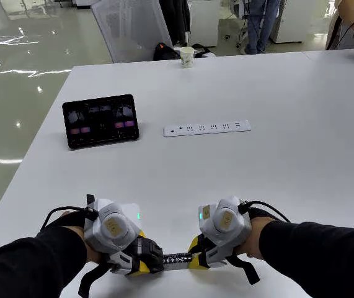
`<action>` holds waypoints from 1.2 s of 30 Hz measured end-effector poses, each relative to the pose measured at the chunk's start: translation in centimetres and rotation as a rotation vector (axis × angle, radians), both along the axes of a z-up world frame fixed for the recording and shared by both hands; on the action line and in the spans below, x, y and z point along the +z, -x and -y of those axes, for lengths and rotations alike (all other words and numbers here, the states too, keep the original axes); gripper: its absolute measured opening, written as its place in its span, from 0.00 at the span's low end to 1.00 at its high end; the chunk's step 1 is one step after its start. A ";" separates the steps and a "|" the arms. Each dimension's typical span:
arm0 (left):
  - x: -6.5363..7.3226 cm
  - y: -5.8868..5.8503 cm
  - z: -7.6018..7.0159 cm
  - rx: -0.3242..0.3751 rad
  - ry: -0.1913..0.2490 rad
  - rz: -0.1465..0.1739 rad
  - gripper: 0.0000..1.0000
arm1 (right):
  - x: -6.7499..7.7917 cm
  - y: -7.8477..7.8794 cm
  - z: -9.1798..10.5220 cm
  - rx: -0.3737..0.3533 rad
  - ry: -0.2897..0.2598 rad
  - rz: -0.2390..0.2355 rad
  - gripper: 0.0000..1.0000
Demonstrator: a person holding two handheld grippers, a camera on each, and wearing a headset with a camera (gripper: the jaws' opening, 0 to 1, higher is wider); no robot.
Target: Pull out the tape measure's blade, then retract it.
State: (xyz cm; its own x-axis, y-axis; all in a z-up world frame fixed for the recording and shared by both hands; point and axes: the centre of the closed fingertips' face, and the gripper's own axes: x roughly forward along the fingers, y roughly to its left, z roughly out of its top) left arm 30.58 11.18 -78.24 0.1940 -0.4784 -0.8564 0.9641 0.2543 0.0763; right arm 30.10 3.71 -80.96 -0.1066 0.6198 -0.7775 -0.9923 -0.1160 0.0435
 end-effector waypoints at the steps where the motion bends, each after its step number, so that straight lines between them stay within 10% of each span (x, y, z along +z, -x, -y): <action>1: 0.0 0.0 0.0 0.000 0.000 0.000 0.32 | 0.0 0.0 0.1 -0.001 0.000 -0.001 0.11; 36: -0.1 0.0 0.0 0.011 0.006 0.000 0.32 | 0.0 -0.5 3.1 -0.009 0.026 0.000 0.11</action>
